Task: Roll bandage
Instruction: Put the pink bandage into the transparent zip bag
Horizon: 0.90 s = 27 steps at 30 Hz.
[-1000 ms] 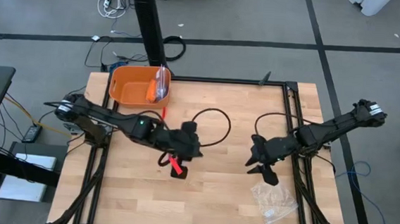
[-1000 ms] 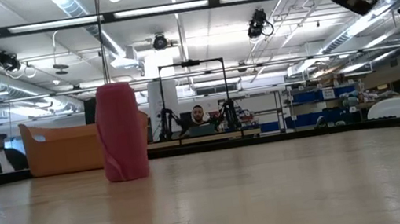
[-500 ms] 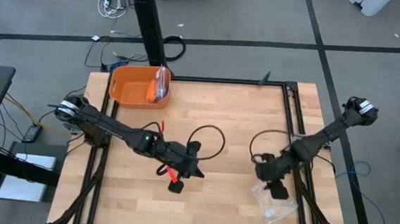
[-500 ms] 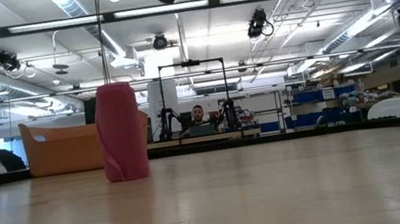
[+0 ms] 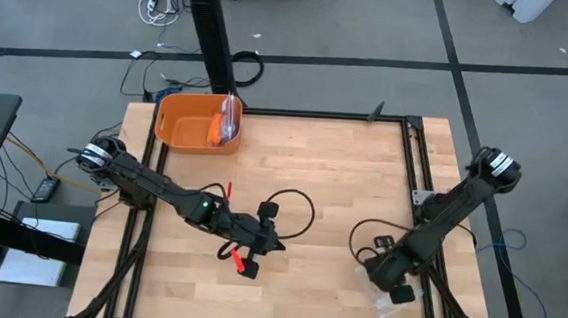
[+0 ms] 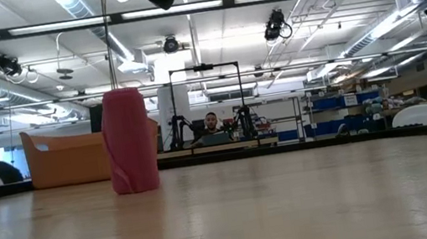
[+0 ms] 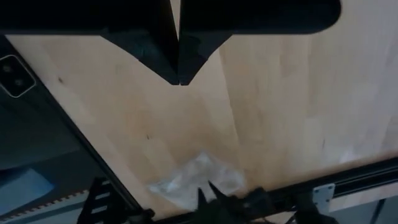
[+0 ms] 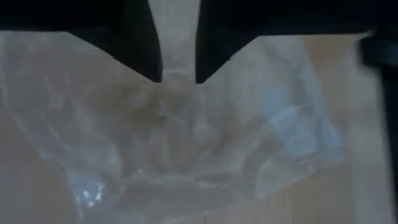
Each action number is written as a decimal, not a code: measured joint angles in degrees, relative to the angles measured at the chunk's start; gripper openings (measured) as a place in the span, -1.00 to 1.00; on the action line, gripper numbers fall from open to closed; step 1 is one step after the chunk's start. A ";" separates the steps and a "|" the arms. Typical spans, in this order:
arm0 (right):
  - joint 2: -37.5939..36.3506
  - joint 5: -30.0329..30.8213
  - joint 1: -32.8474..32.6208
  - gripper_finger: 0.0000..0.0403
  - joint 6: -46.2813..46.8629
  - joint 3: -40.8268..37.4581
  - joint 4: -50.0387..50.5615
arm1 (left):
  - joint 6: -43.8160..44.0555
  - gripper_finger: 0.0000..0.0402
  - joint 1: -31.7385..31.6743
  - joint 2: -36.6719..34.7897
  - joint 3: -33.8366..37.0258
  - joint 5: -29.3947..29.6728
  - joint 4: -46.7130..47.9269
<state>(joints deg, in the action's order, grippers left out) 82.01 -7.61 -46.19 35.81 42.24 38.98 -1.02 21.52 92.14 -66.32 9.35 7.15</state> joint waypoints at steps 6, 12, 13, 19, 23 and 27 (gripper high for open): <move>2.92 10.99 9.43 -0.96 -12.32 0.02 -1.14 | -0.11 -0.95 0.04 0.00 0.00 1.79 -0.08; -6.61 22.08 20.41 -0.96 -22.17 0.02 0.13 | -0.15 -0.95 -0.02 0.00 -0.02 2.64 -0.07; -9.02 22.17 21.34 -0.98 -23.93 0.02 -0.14 | -0.15 -0.95 -0.02 0.00 -0.02 2.84 -0.03; -20.54 20.37 22.48 -0.88 -26.45 0.02 -0.12 | -0.17 -0.95 -0.02 0.00 -0.02 4.06 0.10; -20.82 18.43 18.68 -0.64 -22.49 0.04 1.75 | 0.07 -0.95 -0.02 0.00 -0.02 4.27 0.26; -16.89 18.35 13.39 -0.35 -17.92 0.04 2.46 | 1.41 -0.95 -0.02 0.00 -0.02 4.28 0.29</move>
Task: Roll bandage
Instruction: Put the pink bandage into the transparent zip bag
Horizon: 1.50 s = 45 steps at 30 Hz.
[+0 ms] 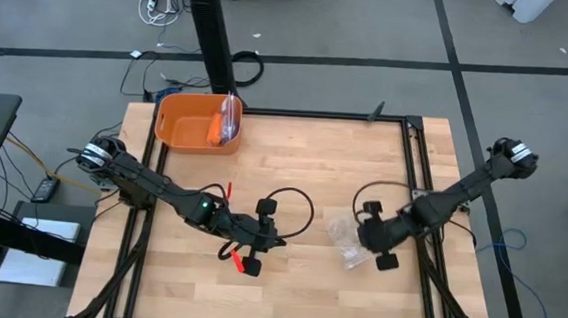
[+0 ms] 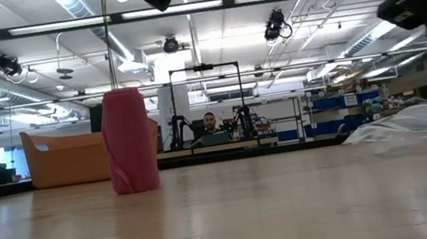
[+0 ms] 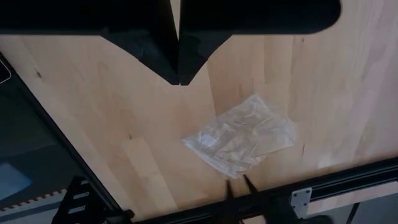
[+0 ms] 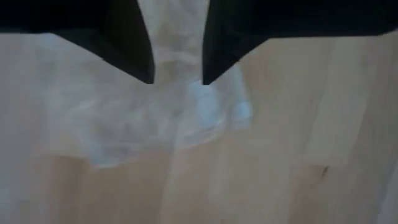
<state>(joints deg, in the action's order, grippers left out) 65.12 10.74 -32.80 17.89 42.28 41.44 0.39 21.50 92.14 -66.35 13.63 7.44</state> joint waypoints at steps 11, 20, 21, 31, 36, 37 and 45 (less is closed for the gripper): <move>8.50 1.33 -11.53 0.08 12.02 0.00 -0.87 | 0.52 -0.95 0.00 0.00 -0.02 0.28 0.46; 17.85 -0.23 -13.20 -0.07 12.47 0.00 -2.39 | -0.04 -0.95 0.02 0.00 -0.02 0.31 1.50; 18.78 -0.18 -12.97 -0.11 11.51 0.00 -3.03 | -0.47 -0.95 0.04 0.00 -0.02 0.31 1.62; 18.52 4.87 -7.77 -0.95 4.55 0.00 -4.55 | -0.27 -0.95 1.18 0.00 -0.04 0.50 6.54; 13.48 9.11 -5.32 -0.96 1.96 0.00 -4.51 | -0.87 -0.95 1.46 0.00 -0.04 2.68 6.64; 12.33 9.69 -5.06 -0.98 1.14 -0.01 -4.49 | -0.42 -0.95 1.37 0.00 -0.04 2.92 6.69; 4.46 12.20 -2.21 -0.99 -4.74 -0.02 -5.23 | -0.14 -0.95 1.43 0.00 1.90 2.64 2.63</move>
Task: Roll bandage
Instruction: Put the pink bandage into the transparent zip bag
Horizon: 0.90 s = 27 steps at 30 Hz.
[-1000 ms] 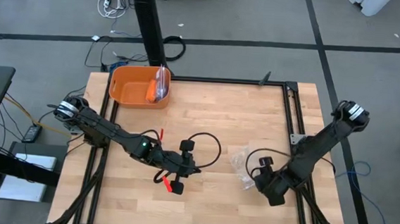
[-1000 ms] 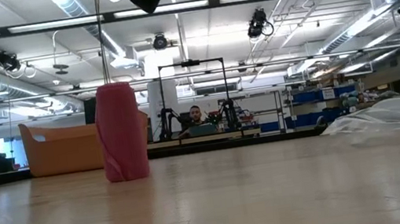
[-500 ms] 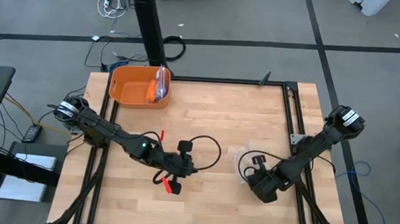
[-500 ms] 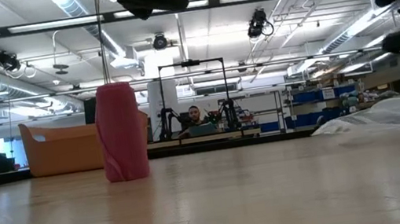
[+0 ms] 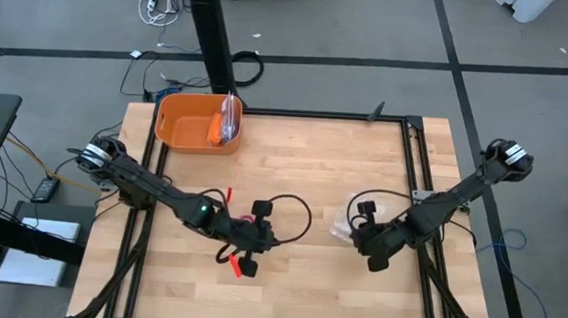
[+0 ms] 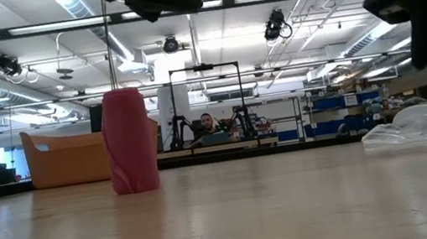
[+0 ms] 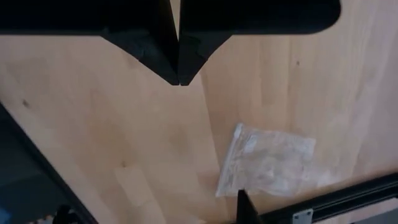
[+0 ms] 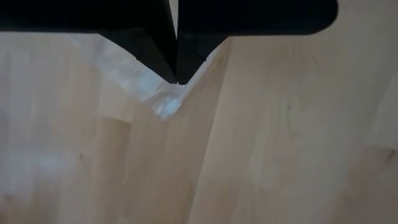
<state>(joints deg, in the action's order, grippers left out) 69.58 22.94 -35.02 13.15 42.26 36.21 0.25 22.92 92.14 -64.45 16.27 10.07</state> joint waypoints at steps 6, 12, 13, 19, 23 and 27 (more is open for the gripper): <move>-1.61 -2.82 0.74 -0.98 1.97 0.00 -0.53 | 1.88 -0.95 0.06 0.00 1.88 0.00 -1.74; 0.18 -3.93 0.82 -0.76 8.10 -1.99 -3.63 | 0.91 -0.95 -0.19 0.00 2.04 0.14 -3.45; 0.35 -4.78 1.03 -0.72 8.75 -3.04 -4.90 | 0.16 -0.95 -0.31 0.00 2.04 0.11 -3.70; 0.46 -9.31 2.39 -0.53 13.36 -8.57 -11.92 | -2.60 -0.95 -1.23 0.00 2.04 -2.89 -8.42; 0.61 -9.00 2.59 -0.49 14.19 -9.29 -12.55 | -4.40 -0.95 -1.22 -0.02 4.35 -5.67 -15.87; 0.61 -9.25 2.53 -0.51 13.79 -9.31 -15.57 | -3.06 -0.95 -1.21 0.00 9.64 -8.68 -26.32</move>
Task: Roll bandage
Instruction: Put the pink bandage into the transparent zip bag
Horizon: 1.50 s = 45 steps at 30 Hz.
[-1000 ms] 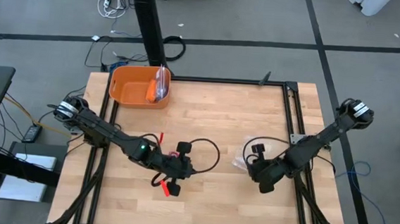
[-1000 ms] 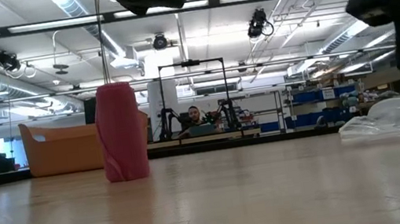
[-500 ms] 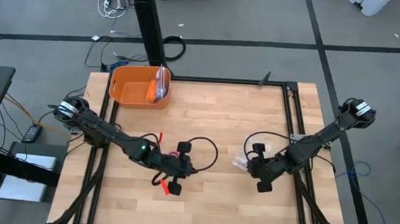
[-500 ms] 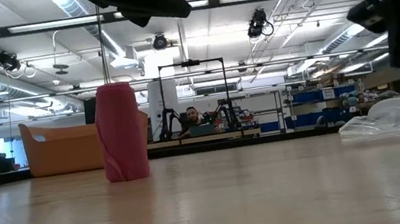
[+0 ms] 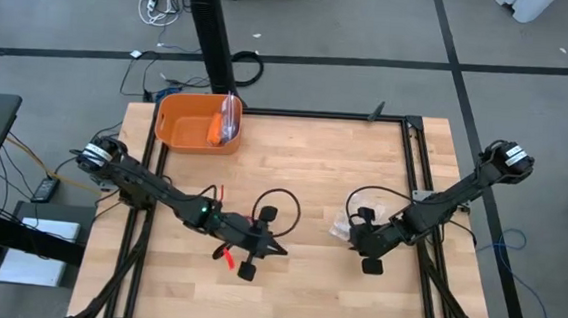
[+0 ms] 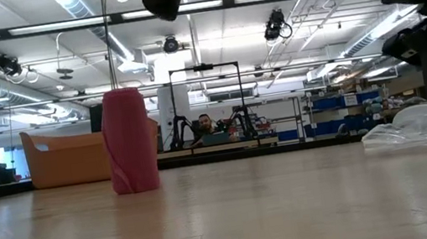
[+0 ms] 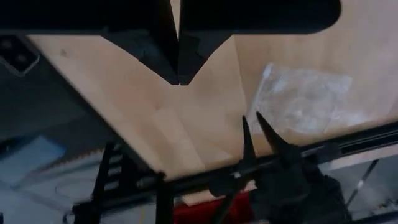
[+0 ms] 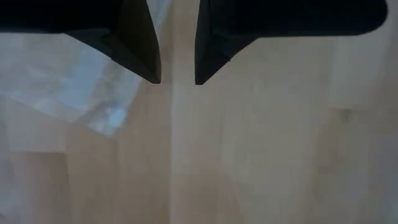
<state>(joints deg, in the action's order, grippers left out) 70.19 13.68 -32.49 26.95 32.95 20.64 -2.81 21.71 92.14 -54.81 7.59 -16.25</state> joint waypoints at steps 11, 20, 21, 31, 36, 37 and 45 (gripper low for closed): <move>0.02 -0.68 -0.34 -0.39 8.48 0.02 -1.04 | 4.36 -0.95 1.29 0.00 8.29 1.92 -11.84; 0.07 1.76 -1.64 -0.13 11.76 0.02 6.27 | 1.88 -0.95 2.55 0.00 8.16 3.91 -12.44; 0.07 1.76 -1.64 -0.11 11.95 0.02 6.37 | 1.61 -0.95 2.58 0.00 8.16 4.40 -12.30; 8.32 1.69 -1.64 -0.09 11.99 0.04 3.75 | 1.14 -0.95 2.58 0.00 8.14 8.86 -9.42; 13.06 4.64 -1.79 -0.09 13.47 0.76 1.88 | 1.10 -0.95 2.57 0.00 8.13 10.04 -7.57; 13.60 5.40 -1.79 -0.09 13.82 1.25 2.31 | 0.95 -0.95 2.58 0.00 8.11 10.42 -7.38; 14.32 6.34 -1.05 -0.52 10.96 3.89 3.79 | -1.32 -0.95 2.41 0.00 8.11 11.43 -7.58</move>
<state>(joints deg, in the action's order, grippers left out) 84.51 20.02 -33.54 37.90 36.84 24.43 -4.13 24.12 92.14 -46.70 19.02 -23.83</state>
